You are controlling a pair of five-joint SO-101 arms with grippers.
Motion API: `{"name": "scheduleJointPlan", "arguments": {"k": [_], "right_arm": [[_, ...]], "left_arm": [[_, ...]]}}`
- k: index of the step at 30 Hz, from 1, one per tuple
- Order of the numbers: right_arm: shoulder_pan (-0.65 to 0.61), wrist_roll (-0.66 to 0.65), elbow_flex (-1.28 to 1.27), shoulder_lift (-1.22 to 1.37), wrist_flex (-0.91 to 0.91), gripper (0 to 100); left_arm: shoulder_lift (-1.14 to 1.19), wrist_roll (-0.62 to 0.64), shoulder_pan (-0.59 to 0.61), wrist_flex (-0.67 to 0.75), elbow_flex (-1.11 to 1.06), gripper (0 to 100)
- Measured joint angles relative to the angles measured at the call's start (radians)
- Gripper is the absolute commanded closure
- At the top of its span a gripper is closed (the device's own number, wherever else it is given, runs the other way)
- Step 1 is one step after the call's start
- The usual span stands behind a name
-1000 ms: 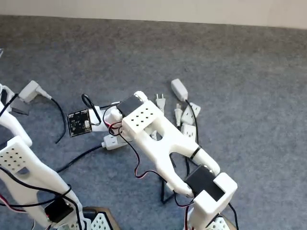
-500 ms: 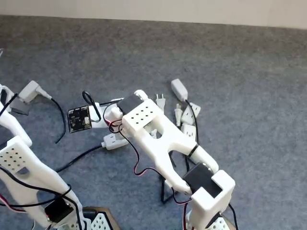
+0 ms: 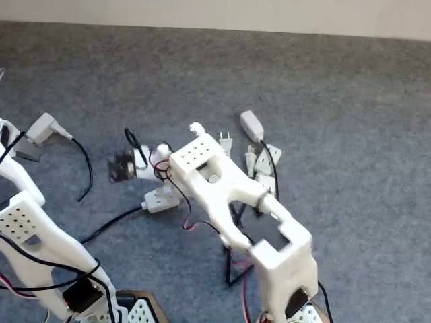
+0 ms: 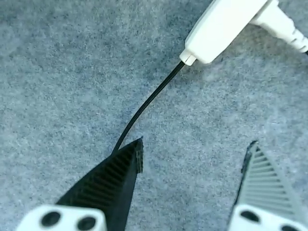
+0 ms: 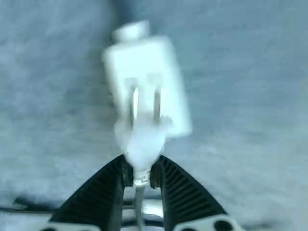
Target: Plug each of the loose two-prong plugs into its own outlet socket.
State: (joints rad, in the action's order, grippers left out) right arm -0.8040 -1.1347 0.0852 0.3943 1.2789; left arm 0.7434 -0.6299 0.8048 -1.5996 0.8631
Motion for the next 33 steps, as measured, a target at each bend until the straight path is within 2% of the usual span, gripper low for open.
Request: {"name": "scheduleJointPlan", "arguments": {"k": [10, 16, 24, 28, 33], "right_arm": [[0.002, 0.032, 0.187, 0.028, 0.198, 99.3], [0.077, 0.307, 0.315, 0.028, 0.204, 99.3], [0.215, 0.690, 0.316, 0.028, 0.201, 99.2], [0.222, 0.804, 0.299, -0.021, 0.166, 99.2], [0.201, 0.867, 0.140, -0.175, 0.078, 99.2]], "left_arm": [[0.000, 0.000, 0.000, 0.000, 0.000, 67], [0.000, 0.000, 0.000, -0.018, 0.000, 67], [0.000, 0.000, 0.000, -0.049, 0.000, 67], [0.000, 0.000, 0.000, -0.081, 0.000, 67], [0.000, 0.000, 0.000, -0.091, 0.000, 67]]}}
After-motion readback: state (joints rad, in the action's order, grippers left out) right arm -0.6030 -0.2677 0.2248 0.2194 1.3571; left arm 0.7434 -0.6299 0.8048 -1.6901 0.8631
